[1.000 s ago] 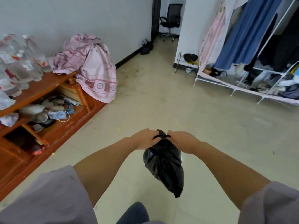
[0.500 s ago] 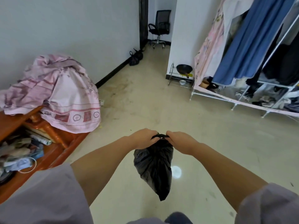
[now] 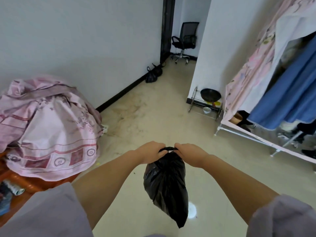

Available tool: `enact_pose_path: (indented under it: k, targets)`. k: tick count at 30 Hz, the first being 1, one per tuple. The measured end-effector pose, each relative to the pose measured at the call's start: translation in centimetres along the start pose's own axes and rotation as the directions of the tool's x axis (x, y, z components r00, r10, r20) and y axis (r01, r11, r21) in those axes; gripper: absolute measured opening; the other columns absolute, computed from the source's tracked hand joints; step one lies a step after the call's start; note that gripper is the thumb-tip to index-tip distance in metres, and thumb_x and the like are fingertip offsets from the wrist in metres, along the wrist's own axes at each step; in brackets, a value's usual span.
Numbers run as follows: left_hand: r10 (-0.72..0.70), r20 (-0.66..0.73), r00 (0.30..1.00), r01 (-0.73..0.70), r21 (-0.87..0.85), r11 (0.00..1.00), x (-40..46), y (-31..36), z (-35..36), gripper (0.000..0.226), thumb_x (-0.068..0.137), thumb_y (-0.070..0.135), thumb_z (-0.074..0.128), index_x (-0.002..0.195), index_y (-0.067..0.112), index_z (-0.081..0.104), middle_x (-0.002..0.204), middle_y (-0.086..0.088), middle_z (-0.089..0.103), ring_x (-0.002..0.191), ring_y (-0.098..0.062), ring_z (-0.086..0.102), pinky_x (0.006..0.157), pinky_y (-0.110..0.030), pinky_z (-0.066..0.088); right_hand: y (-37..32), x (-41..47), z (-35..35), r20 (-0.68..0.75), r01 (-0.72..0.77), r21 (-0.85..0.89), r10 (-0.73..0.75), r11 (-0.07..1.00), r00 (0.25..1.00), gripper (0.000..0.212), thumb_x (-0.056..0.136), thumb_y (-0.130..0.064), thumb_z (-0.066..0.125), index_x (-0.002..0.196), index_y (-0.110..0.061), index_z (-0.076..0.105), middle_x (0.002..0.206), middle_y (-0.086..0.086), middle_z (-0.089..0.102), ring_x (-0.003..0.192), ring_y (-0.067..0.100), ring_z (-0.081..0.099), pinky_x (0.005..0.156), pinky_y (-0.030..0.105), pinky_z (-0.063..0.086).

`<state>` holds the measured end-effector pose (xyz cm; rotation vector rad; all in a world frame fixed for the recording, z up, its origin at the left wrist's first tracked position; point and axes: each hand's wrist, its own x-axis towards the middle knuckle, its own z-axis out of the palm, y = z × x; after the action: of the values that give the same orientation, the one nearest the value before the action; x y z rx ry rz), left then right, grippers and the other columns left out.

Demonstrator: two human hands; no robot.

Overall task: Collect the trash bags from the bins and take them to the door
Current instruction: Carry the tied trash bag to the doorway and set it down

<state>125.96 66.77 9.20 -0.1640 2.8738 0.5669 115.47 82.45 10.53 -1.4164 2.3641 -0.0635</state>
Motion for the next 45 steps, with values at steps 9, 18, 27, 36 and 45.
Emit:
enact_pose_path:
  k: [9, 18, 27, 36, 45]
  targets:
    - [-0.103, 0.019, 0.994, 0.104, -0.057, 0.993, 16.0, -12.0, -7.3, 0.027, 0.102, 0.032, 0.034, 0.087, 0.013, 0.044, 0.081, -0.006, 0.051, 0.074, -0.024, 0.046, 0.066, -0.034, 0.035, 6.3, 21.4, -7.1, 0.066, 0.107, -0.072, -0.103, 0.992, 0.993, 0.028, 0.103, -0.03, 0.028, 0.106, -0.006, 0.043, 0.104, 0.02, 0.06, 0.091, 0.034, 0.056, 0.068, 0.034, 0.033]
    - [-0.048, 0.005, 0.999, 0.048, -0.016, 0.999, 33.2, -25.3, -19.3, 0.034, 0.101, 0.032, 0.035, 0.102, 0.004, 0.054, 0.098, -0.014, 0.062, 0.082, -0.028, 0.054, 0.071, -0.035, 0.041, 10.8, 42.1, -16.6, -0.018, 0.033, -0.013, -0.033, 0.999, 0.999, 0.022, 0.103, -0.032, 0.029, 0.091, -0.015, 0.035, 0.098, 0.017, 0.06, 0.077, 0.028, 0.047, 0.065, 0.035, 0.032]
    - [-0.043, 0.032, 0.999, 0.042, 0.018, 0.999, 48.9, -35.2, -26.3, 0.032, 0.101, 0.031, 0.034, 0.102, 0.005, 0.054, 0.098, -0.013, 0.063, 0.085, -0.028, 0.056, 0.072, -0.035, 0.04, 17.3, 59.8, -22.9, 0.001, 0.048, 0.007, -0.048, 0.999, 0.999, 0.023, 0.102, -0.032, 0.029, 0.09, -0.013, 0.034, 0.083, 0.008, 0.049, 0.076, 0.026, 0.046, 0.065, 0.035, 0.033]
    - [-0.105, -0.025, 0.994, 0.104, -0.046, 0.994, 67.9, -42.2, -34.6, 0.033, 0.102, 0.031, 0.034, 0.101, 0.005, 0.055, 0.1, -0.015, 0.062, 0.079, -0.019, 0.047, 0.075, -0.033, 0.039, 27.9, 77.9, -32.7, 0.035, 0.115, -0.044, -0.114, 0.992, 0.993, 0.023, 0.103, -0.033, 0.028, 0.09, -0.015, 0.034, 0.094, 0.017, 0.057, 0.077, 0.023, 0.044, 0.067, 0.034, 0.031]
    - [-0.107, 0.033, 0.994, 0.108, -0.01, 0.994, 84.7, -51.2, -40.2, 0.034, 0.101, 0.032, 0.034, 0.093, 0.004, 0.052, 0.094, -0.017, 0.061, 0.085, -0.033, 0.056, 0.078, -0.042, 0.043, 36.0, 94.6, -38.6, 0.085, 0.137, -0.029, -0.134, 0.99, 0.987, 0.014, 0.103, -0.03, 0.028, 0.094, -0.019, 0.03, 0.099, 0.018, 0.057, 0.077, 0.022, 0.043, 0.067, 0.032, 0.029]
